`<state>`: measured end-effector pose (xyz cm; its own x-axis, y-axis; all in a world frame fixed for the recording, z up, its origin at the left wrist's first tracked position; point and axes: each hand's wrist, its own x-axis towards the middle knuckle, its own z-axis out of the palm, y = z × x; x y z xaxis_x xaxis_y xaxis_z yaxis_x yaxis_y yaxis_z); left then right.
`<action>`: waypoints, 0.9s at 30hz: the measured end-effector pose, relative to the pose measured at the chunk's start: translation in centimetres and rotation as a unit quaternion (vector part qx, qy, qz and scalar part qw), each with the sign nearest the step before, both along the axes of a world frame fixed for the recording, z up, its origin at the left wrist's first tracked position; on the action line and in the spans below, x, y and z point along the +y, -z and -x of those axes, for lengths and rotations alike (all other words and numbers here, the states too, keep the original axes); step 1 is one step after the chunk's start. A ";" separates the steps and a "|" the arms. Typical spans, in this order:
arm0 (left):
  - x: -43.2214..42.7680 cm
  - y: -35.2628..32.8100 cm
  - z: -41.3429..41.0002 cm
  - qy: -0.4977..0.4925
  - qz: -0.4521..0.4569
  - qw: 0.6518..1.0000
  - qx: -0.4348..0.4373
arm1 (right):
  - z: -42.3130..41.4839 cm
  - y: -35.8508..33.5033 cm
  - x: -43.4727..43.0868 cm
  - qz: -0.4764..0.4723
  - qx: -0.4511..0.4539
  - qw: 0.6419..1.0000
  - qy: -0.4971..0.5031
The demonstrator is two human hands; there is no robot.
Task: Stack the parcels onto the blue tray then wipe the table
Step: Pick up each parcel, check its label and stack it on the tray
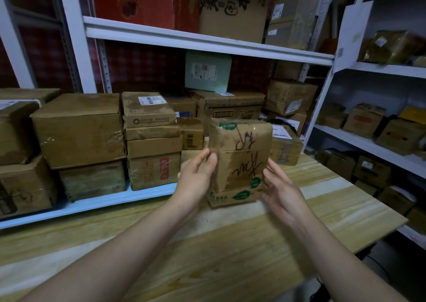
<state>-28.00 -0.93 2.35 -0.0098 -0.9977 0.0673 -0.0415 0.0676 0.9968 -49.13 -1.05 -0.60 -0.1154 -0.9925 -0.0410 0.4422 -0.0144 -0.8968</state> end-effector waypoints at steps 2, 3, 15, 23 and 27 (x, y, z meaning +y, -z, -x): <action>0.0 -0.3 0.0 0.001 -0.019 1.000 0.016 | -0.2 -0.1 0.1 0.007 0.021 1.000 0.003; 0.1 -0.5 0.1 0.006 -0.029 0.999 0.024 | -0.2 -0.2 0.1 0.009 0.036 0.999 0.003; -0.1 -0.2 0.0 0.018 -0.077 0.988 0.133 | -0.3 -0.6 0.4 -0.023 0.119 0.992 0.029; 0.0 0.2 0.0 0.018 -0.080 0.984 0.155 | -0.5 -0.8 0.5 -0.018 -0.002 0.999 -0.027; 0.0 0.1 0.0 0.008 -0.070 0.985 0.158 | -0.3 -0.3 0.3 -0.008 -0.005 0.999 -0.041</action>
<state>-27.97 -0.89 2.21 -0.0260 -0.9974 -0.0679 0.2715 -0.0724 0.9597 -48.83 -0.75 -0.32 -0.0338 -0.9978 -0.0574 0.4502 0.0360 -0.8922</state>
